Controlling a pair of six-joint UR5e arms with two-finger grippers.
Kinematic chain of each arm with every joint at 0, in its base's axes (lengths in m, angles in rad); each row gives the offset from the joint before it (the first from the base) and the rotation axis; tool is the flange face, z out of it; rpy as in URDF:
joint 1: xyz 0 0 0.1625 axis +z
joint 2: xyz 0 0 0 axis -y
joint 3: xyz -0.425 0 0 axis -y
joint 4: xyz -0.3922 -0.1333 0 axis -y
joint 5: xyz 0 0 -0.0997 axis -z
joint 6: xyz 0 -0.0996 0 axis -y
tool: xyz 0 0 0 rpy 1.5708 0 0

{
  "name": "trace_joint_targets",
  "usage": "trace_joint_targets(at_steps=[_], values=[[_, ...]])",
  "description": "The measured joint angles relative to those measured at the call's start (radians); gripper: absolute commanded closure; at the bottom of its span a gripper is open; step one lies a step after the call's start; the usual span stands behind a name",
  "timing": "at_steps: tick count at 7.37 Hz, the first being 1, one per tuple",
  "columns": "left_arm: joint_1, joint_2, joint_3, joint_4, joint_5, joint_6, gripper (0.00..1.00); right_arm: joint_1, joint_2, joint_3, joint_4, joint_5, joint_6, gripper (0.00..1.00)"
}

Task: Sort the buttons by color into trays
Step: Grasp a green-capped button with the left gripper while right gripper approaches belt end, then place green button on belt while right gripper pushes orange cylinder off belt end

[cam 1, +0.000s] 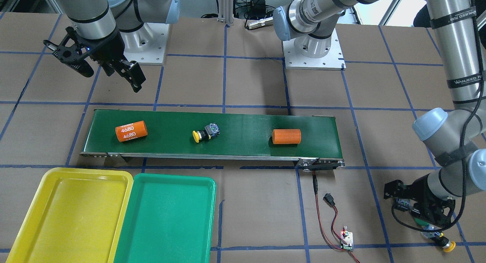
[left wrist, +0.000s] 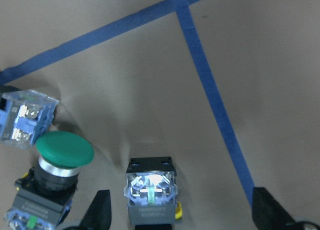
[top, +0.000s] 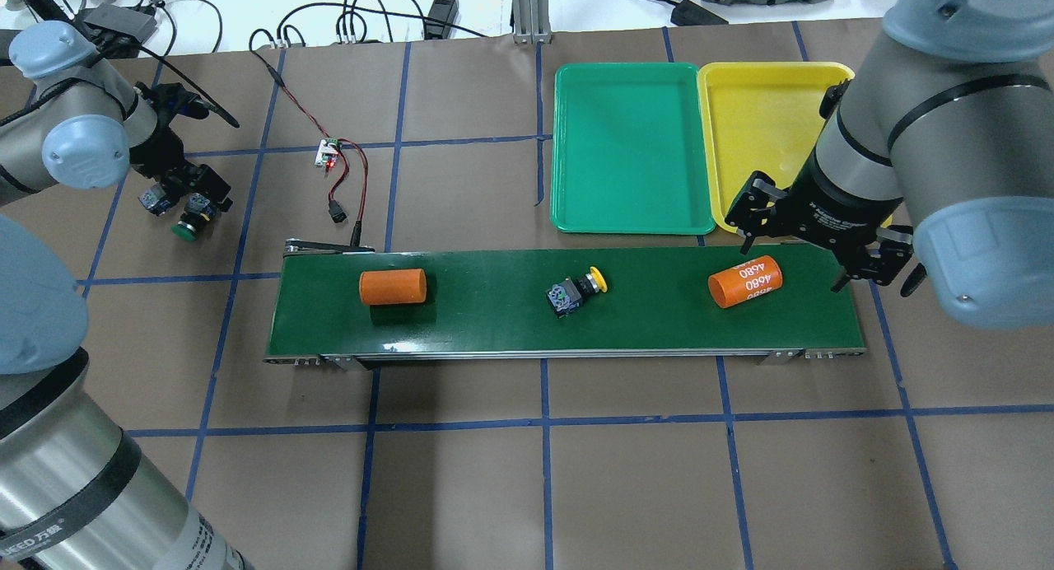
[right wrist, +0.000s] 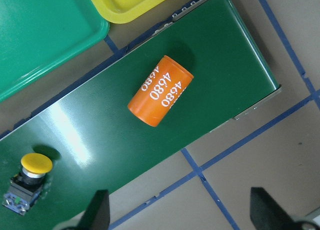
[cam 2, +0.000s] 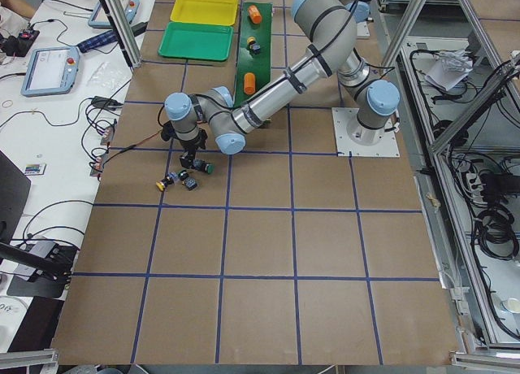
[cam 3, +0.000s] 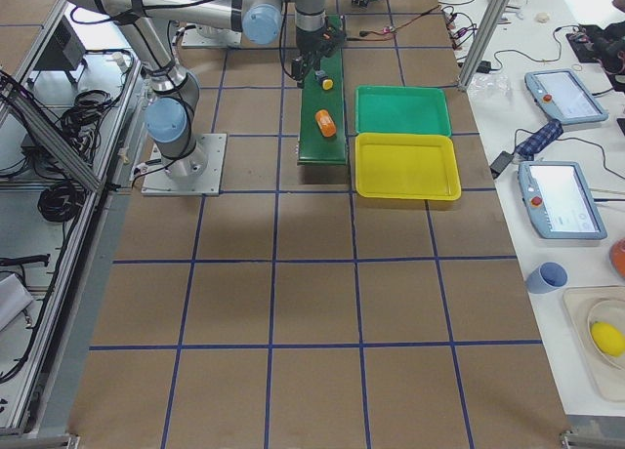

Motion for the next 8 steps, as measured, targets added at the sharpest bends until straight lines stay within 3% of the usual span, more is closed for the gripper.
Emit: trace_joint_targets(at_steps=[4,6,8], values=[[-0.018,0.015,0.000,-0.033,0.007,-0.042,1.00,0.100,0.141,0.006,-0.216,0.030,0.294,0.00],[-0.075,0.110,-0.033,-0.142,0.010,-0.160,1.00,0.162,0.221,0.005,-0.313,0.029,0.393,0.00],[-0.159,0.228,-0.128,-0.177,0.008,-0.283,1.00,0.195,0.268,0.005,-0.339,0.028,0.427,0.00]])
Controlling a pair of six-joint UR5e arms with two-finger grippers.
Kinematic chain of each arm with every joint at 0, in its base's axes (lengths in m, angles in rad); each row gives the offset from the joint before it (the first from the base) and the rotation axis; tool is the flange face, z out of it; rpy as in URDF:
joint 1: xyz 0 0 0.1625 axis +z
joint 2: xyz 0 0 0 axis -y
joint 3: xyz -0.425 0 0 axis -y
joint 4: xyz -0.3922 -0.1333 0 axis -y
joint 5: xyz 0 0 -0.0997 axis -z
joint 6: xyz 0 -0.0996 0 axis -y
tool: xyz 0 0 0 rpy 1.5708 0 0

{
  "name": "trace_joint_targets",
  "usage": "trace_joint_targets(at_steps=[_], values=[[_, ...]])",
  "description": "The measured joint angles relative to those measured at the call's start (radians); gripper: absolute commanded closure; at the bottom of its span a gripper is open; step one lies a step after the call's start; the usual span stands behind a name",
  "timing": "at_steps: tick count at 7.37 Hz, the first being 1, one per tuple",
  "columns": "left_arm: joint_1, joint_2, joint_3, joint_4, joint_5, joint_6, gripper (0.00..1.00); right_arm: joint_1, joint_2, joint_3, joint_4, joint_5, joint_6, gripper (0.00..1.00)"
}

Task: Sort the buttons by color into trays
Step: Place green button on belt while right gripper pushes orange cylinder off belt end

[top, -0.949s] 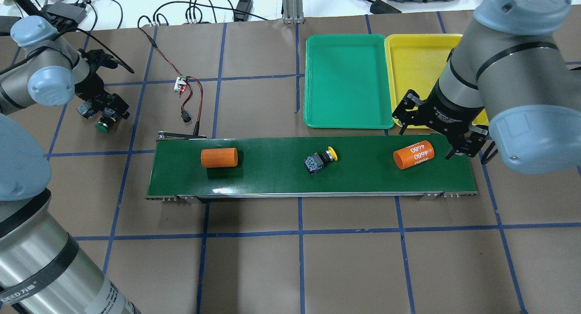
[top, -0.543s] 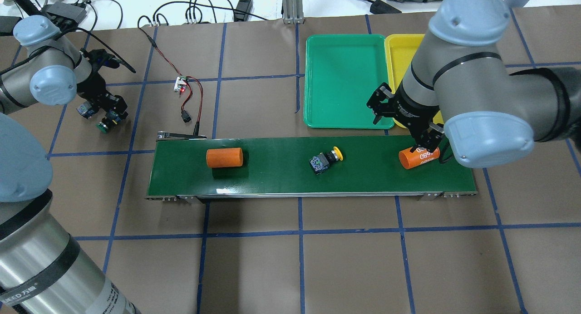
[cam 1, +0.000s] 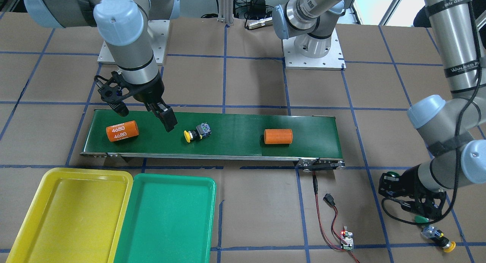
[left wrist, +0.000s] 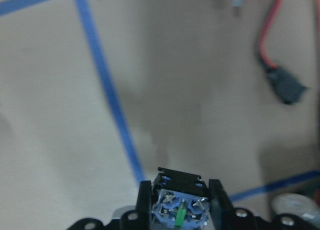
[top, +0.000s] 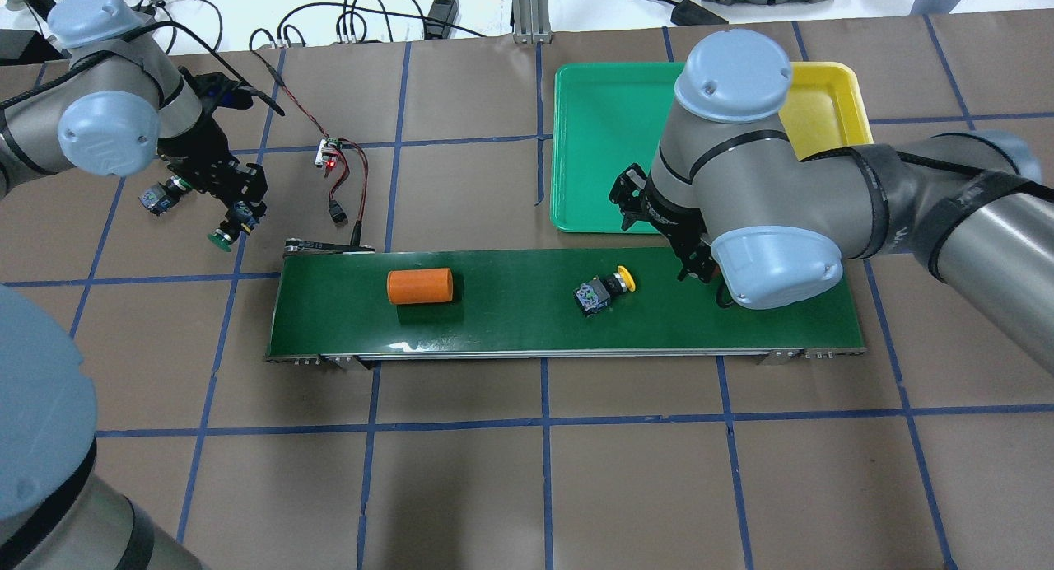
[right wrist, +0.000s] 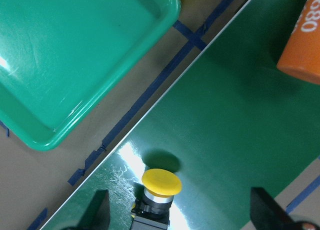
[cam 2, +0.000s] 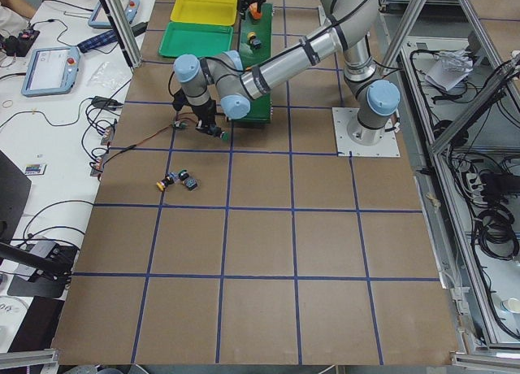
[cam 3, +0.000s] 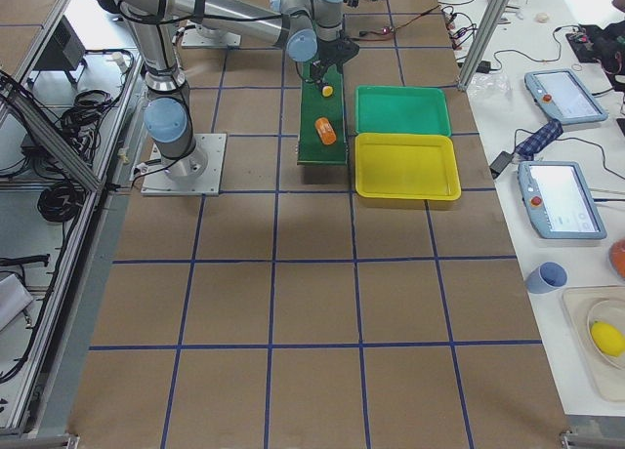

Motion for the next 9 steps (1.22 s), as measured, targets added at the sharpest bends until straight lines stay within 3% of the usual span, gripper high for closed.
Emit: trace_joint_targets(at_steps=[3,4,5,8,9], values=[[-0.130,0.142,-0.156,-0.026,-0.008,-0.195,1.00,0.008,0.054,0.001,-0.003,0.006,0.039,0.00],[-0.164,0.171,-0.197,-0.025,-0.009,-0.280,0.10,0.009,0.070,0.001,-0.003,0.006,0.052,0.00],[-0.187,0.191,-0.223,-0.025,-0.010,-0.352,0.00,0.009,0.083,0.001,-0.004,0.006,0.067,0.00],[-0.200,0.204,-0.229,-0.020,-0.010,-0.432,0.00,0.018,0.117,0.004,-0.002,0.006,0.100,0.01],[-0.183,0.198,-0.185,-0.024,-0.009,-0.415,0.00,0.021,0.124,0.005,-0.002,0.005,0.105,0.10]])
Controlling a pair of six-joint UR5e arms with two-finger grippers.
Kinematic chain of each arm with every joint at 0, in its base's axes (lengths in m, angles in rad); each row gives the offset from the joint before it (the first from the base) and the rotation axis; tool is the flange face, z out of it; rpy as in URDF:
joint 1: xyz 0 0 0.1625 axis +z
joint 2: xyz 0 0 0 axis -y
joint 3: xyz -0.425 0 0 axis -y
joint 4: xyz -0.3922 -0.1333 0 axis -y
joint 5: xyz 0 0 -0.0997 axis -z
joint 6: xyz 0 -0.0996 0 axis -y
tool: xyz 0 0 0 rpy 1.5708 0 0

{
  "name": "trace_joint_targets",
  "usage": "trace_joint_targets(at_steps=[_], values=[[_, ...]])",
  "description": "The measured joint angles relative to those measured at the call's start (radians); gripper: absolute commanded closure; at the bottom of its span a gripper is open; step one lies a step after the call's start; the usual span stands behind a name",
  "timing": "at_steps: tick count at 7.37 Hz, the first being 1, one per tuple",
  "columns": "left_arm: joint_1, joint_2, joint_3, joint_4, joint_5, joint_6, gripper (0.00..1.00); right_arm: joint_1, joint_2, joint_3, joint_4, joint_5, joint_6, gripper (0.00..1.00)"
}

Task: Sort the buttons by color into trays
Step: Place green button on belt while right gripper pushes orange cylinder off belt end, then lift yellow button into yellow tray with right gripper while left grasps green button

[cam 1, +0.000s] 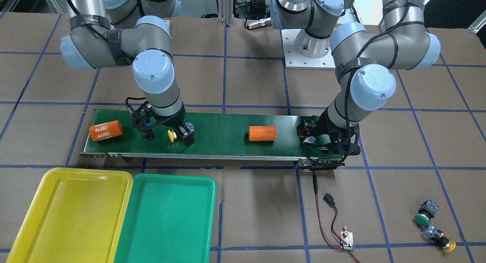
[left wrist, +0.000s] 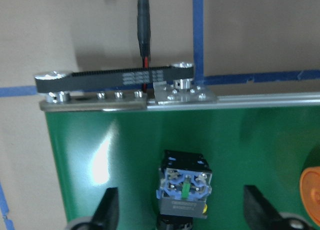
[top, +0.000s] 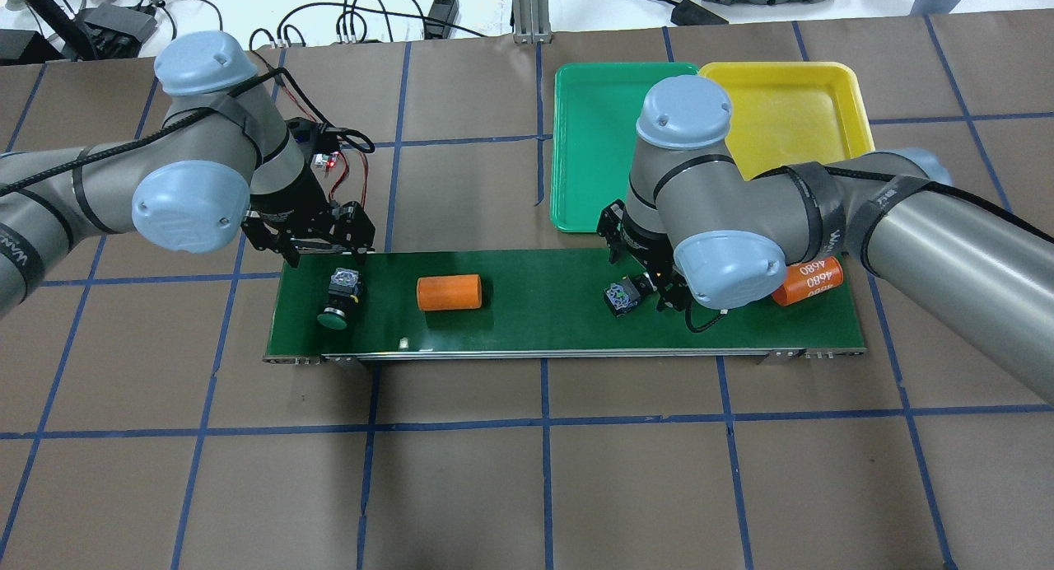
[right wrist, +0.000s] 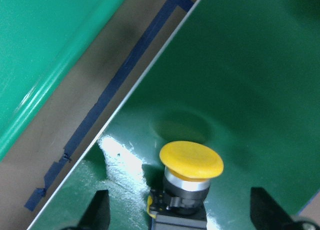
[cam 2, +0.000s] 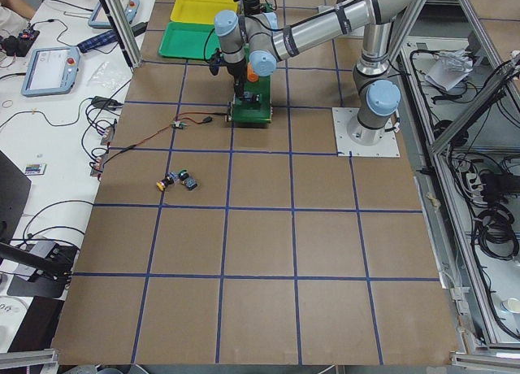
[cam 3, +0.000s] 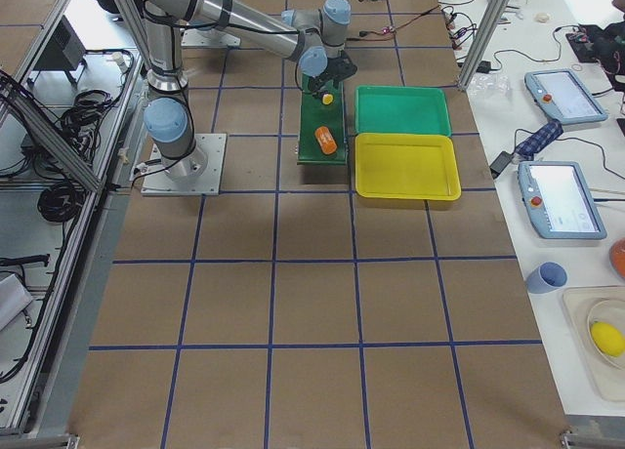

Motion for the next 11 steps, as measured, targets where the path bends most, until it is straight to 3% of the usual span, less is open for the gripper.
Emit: trace_joint_targets(at_steps=[1,2,3,6,8,10,11], values=[[0.051,-0.023,0.072,-0.020,0.003,0.078,0.00,0.001,0.003,0.003,0.004,-0.001,0.001,0.39],[0.125,-0.063,0.144,-0.043,0.006,0.218,0.00,0.002,0.004,0.008,0.009,-0.001,0.000,0.90],[0.201,-0.123,0.212,-0.048,0.009,0.384,0.00,0.001,0.004,0.014,0.012,-0.002,-0.001,1.00],[0.372,-0.335,0.423,-0.044,0.002,0.731,0.00,-0.014,-0.010,0.014,0.018,-0.005,-0.030,1.00],[0.420,-0.431,0.502,-0.022,0.003,0.889,0.00,-0.038,-0.029,-0.012,0.047,-0.015,-0.095,1.00],[0.434,-0.510,0.534,0.033,0.010,1.026,0.00,-0.100,-0.035,-0.108,0.139,-0.058,-0.267,1.00],[0.435,-0.536,0.538,0.050,0.010,1.066,0.52,-0.142,-0.027,-0.164,0.168,-0.075,-0.381,1.00]])
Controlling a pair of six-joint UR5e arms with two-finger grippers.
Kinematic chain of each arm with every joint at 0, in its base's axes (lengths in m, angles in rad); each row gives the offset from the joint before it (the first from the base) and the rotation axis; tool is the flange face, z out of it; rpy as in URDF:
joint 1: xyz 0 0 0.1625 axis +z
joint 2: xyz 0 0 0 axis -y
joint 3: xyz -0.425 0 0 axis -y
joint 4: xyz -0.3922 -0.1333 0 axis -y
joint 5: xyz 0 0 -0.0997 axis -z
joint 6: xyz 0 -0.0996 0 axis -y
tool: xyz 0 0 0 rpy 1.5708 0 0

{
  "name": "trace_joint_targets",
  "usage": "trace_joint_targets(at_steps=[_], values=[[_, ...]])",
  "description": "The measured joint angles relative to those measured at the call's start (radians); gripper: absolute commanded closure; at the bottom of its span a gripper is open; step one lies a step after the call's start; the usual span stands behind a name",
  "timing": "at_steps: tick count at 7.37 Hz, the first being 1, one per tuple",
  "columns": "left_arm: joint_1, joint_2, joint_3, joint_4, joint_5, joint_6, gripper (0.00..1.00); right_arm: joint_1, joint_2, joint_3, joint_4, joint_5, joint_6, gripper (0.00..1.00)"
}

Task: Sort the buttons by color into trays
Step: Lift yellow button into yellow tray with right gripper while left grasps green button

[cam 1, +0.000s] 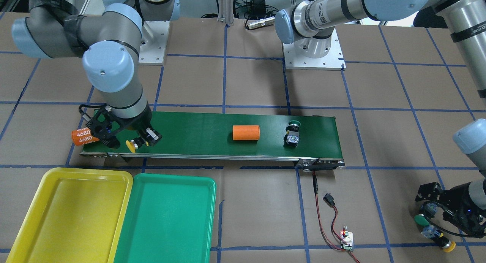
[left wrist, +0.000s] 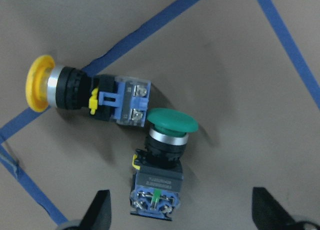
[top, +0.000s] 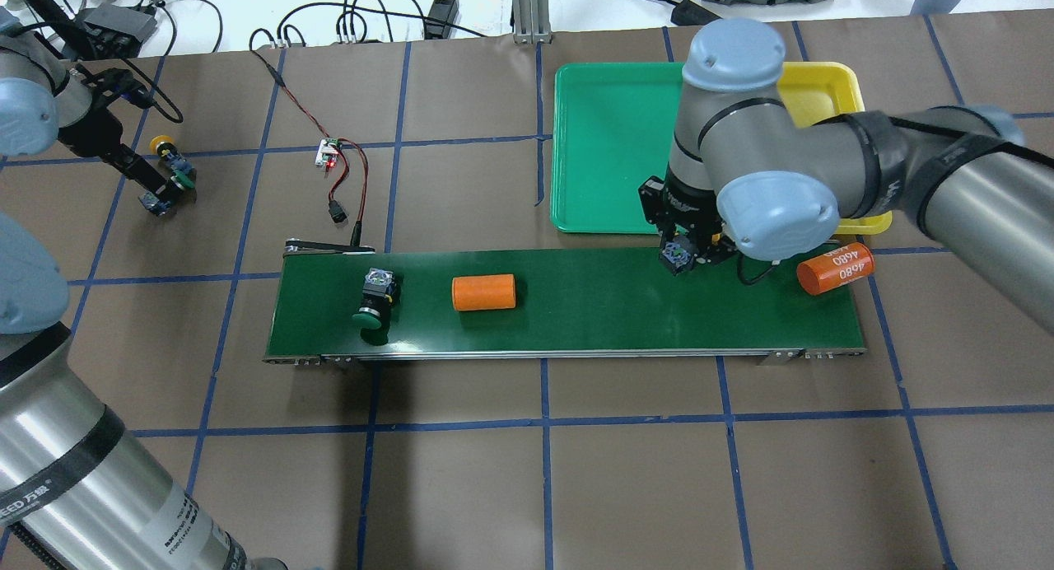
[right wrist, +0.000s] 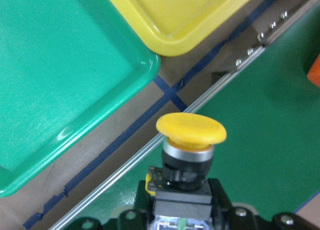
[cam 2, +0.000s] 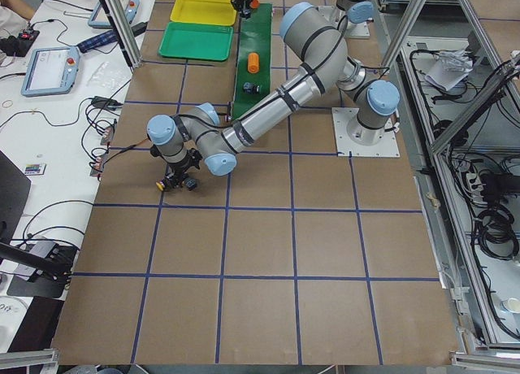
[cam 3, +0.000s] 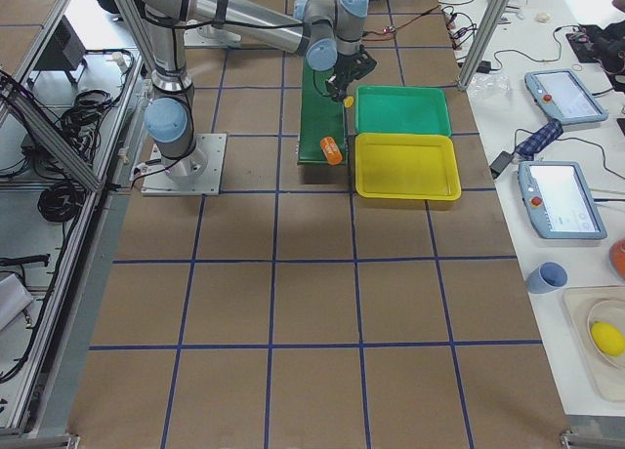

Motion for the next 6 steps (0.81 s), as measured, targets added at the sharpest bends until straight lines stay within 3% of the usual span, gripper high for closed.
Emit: trace_joint_targets(at_steps=[1,4,6], values=[[0.000,-0.014,0.001,0.008,0.000,0.017,1.00,-0.045,0.019,-0.037,0.007,-0.008,-0.110,1.00],[-0.010,-0.009,-0.006,0.000,0.006,-0.005,1.00,-0.202,0.095,-0.077,-0.073,-0.010,-0.481,1.00],[-0.050,0.077,-0.026,-0.147,0.003,-0.155,1.00,-0.267,0.156,-0.082,-0.163,-0.012,-0.708,1.00]])
